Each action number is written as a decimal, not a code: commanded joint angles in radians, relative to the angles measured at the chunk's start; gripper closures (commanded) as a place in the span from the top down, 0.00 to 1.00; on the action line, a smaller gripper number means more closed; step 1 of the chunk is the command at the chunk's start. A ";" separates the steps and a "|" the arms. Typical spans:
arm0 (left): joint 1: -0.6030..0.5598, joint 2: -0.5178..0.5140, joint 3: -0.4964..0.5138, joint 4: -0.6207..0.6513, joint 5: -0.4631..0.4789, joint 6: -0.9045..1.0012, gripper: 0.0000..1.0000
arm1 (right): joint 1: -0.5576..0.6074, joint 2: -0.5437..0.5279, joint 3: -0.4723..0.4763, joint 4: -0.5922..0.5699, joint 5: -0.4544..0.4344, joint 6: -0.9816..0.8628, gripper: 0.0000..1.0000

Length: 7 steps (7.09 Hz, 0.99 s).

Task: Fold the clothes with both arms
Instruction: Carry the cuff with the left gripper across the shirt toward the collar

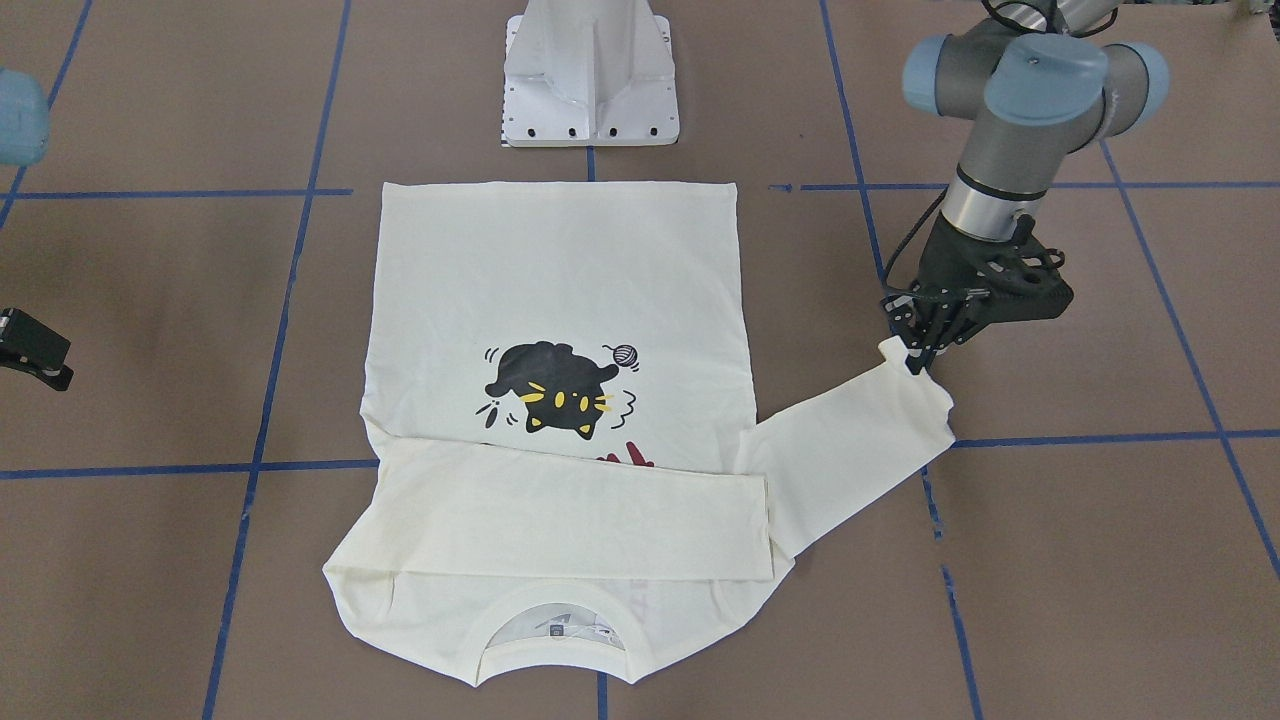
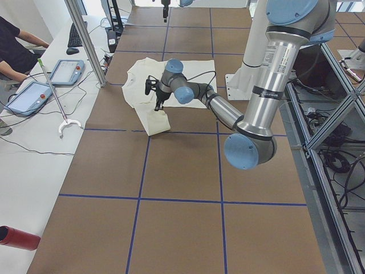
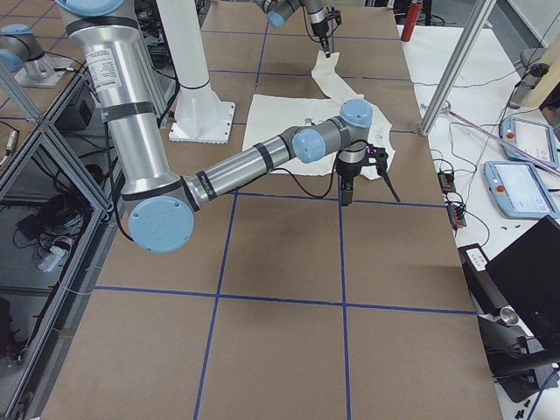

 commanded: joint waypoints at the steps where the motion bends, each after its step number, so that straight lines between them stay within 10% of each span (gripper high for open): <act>1: -0.013 -0.240 0.000 0.130 -0.064 0.000 0.00 | 0.030 -0.147 0.028 0.109 0.001 -0.055 1.00; 4: 0.000 -0.606 0.250 0.076 -0.081 -0.114 0.00 | 0.032 -0.199 0.018 0.189 0.002 -0.047 1.00; 7: 0.120 -0.714 0.620 -0.208 0.006 -0.266 0.00 | 0.032 -0.186 0.018 0.189 0.002 -0.044 1.00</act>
